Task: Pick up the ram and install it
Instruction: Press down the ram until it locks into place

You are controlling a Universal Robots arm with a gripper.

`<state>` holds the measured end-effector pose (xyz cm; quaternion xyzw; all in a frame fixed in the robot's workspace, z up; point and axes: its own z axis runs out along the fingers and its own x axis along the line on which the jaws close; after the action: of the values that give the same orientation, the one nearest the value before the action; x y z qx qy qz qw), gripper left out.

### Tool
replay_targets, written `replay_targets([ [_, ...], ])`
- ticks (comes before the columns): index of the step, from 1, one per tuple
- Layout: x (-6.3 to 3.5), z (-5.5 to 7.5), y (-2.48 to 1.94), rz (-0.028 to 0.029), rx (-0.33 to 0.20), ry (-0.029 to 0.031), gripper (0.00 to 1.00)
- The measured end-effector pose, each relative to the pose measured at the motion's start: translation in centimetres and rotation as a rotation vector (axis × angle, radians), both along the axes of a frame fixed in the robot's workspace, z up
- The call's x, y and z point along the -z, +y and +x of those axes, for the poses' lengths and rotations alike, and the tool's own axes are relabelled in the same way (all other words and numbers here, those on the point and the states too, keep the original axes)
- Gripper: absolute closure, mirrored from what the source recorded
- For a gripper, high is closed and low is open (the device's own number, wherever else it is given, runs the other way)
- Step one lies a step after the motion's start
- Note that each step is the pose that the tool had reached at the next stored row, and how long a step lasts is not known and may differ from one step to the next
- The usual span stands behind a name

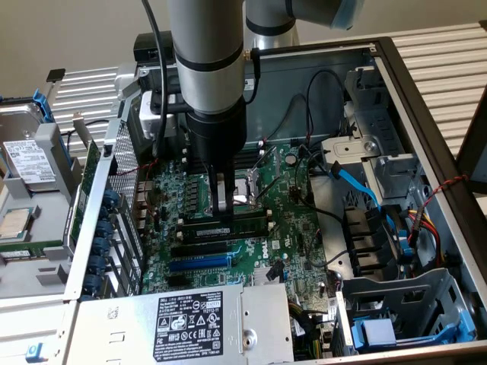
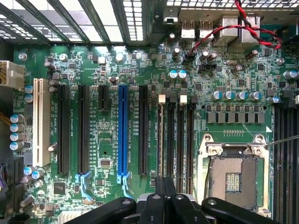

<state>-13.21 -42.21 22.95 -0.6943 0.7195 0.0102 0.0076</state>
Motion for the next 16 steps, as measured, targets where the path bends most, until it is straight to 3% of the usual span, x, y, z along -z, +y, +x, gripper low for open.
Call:
replay_targets([
  [7,0.03,0.0,-0.03,0.0054,0.0,0.0006,0.89],
  [16,0.19,0.0,-0.04,0.0069,0.0,0.0007,0.89],
])
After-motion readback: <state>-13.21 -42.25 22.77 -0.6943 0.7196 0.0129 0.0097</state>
